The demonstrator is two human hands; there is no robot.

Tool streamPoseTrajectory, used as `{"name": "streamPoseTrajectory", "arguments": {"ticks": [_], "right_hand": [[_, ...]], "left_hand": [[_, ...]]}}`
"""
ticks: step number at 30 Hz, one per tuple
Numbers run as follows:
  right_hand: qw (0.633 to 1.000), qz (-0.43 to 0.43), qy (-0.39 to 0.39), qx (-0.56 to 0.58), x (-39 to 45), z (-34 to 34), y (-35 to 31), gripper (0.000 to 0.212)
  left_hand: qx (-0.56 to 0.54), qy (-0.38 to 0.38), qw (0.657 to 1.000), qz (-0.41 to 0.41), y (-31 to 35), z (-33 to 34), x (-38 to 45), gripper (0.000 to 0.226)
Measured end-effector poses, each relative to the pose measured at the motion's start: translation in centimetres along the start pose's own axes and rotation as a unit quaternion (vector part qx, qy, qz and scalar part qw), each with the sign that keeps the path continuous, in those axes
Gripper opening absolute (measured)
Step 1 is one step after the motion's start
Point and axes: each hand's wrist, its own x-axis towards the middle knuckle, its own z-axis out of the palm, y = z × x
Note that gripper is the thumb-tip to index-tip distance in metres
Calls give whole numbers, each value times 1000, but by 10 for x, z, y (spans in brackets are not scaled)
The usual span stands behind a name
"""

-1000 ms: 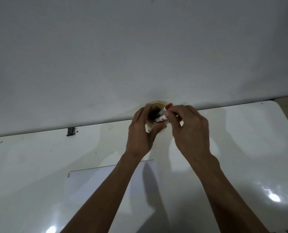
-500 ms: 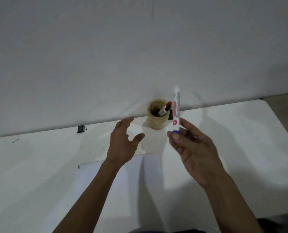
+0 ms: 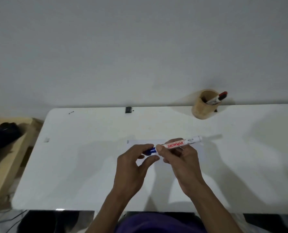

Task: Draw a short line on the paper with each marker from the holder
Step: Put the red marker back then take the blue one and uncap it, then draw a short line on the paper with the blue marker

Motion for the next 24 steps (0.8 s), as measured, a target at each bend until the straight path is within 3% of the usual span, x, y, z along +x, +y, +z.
{"name": "streamPoseTrajectory", "arguments": {"ticks": [3, 6, 11, 14, 20, 24], "right_hand": [[1000, 4, 1, 21, -6, 5, 5, 20], [999, 13, 8, 40, -17, 32, 20, 26], [997, 1, 24, 79, -21, 51, 30, 11], [993, 8, 59, 100, -12, 50, 32, 10], [995, 28, 68, 64, 6, 47, 40, 12], [997, 29, 68, 38, 16, 49, 45, 14]], "left_hand": [[-4, 22, 1000, 6, -5, -8, -4, 22], [-7, -2, 1000, -4, -30, -35, -17, 21], [-24, -48, 994, -92, -58, -63, -17, 8], [16, -49, 992, -114, -81, -72, -3, 11], [97, 26, 982, -160, -115, -65, 47, 6], [179, -9, 972, -151, -135, -55, 78, 8]]}}
